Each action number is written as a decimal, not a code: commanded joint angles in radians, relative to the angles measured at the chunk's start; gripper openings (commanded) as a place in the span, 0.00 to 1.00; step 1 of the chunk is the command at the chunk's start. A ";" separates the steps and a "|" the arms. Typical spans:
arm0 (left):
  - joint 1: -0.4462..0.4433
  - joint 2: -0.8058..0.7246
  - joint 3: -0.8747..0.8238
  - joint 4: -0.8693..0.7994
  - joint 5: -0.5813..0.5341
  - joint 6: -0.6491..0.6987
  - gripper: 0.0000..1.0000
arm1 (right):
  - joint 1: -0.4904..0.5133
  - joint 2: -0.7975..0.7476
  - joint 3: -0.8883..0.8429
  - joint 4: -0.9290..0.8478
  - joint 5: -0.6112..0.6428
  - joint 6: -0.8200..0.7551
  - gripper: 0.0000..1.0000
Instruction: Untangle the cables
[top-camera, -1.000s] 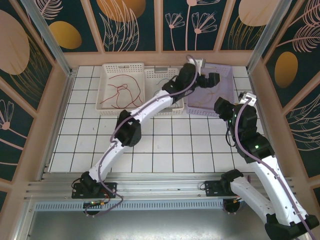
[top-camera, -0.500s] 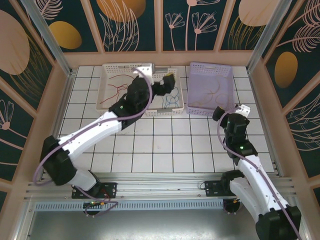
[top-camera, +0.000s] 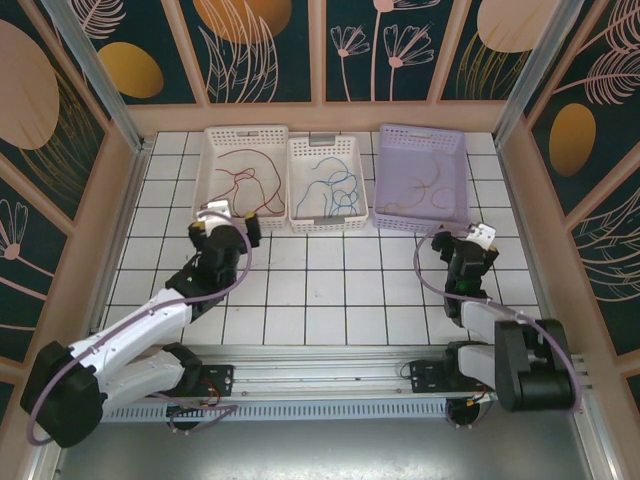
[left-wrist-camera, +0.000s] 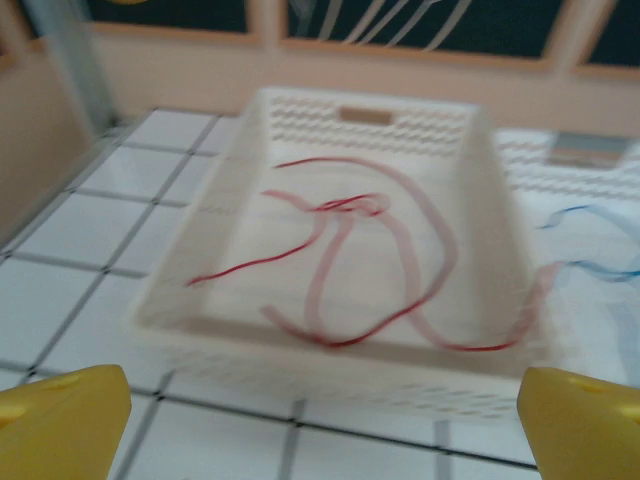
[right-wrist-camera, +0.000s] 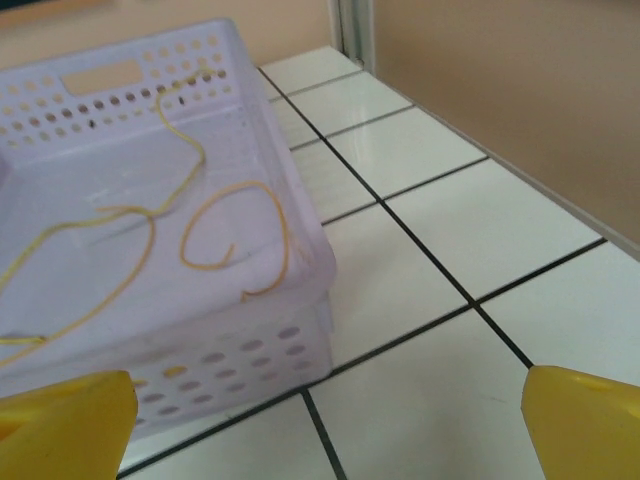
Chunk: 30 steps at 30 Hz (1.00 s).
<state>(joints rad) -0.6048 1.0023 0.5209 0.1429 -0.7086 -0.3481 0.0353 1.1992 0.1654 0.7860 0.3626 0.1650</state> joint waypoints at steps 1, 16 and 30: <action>0.070 -0.043 -0.119 0.182 -0.060 0.092 0.99 | -0.019 0.065 -0.005 0.284 -0.061 -0.048 0.99; 0.324 0.122 -0.179 0.542 0.145 0.140 0.99 | -0.064 0.332 0.033 0.513 -0.235 -0.099 0.99; 0.444 0.362 -0.318 1.073 0.210 0.314 0.99 | -0.048 0.338 0.033 0.524 -0.216 -0.111 0.99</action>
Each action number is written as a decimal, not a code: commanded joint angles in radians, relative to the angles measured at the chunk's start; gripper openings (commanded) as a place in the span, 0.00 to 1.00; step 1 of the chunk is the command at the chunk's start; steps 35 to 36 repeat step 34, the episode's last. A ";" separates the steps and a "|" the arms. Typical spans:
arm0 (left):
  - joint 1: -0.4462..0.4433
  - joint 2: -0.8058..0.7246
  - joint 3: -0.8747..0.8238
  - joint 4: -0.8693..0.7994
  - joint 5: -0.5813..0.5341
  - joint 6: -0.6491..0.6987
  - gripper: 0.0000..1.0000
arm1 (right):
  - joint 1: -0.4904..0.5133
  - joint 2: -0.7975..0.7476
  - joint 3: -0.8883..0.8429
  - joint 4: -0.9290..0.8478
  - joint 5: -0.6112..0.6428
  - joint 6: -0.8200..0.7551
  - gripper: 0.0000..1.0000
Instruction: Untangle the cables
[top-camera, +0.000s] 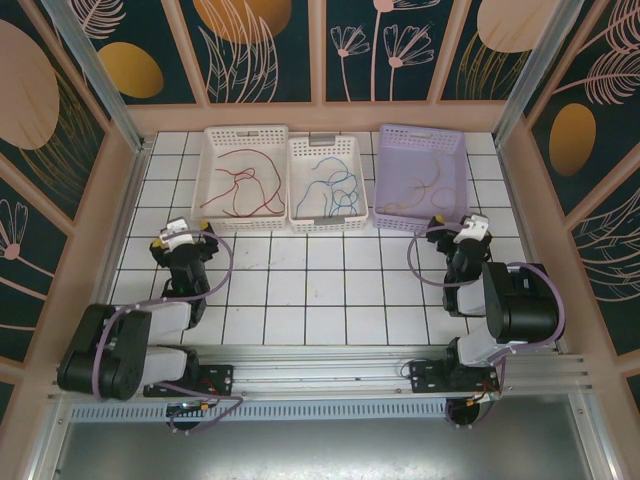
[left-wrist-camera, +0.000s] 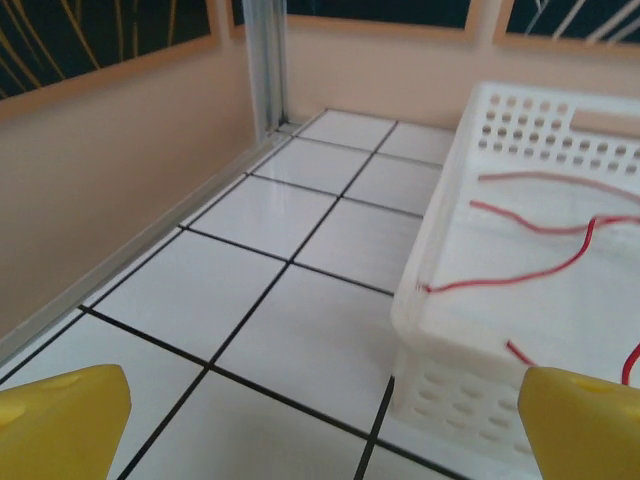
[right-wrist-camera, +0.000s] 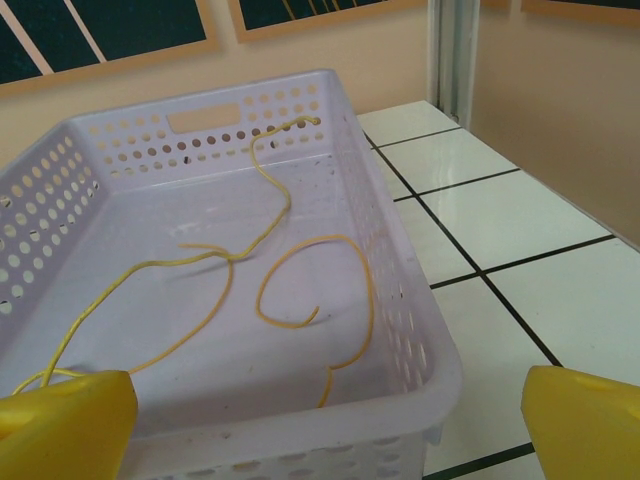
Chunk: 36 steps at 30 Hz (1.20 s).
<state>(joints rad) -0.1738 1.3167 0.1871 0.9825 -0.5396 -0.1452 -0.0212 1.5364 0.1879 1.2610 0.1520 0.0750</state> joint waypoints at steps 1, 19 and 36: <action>0.031 0.077 0.020 0.256 0.058 0.107 0.99 | 0.008 0.002 0.012 0.048 -0.006 -0.021 0.99; 0.149 0.204 0.030 0.327 0.280 0.040 0.99 | 0.012 0.003 0.022 0.033 -0.008 -0.026 0.99; 0.149 0.204 0.032 0.324 0.287 0.044 0.99 | 0.010 0.001 0.022 0.030 -0.011 -0.024 0.99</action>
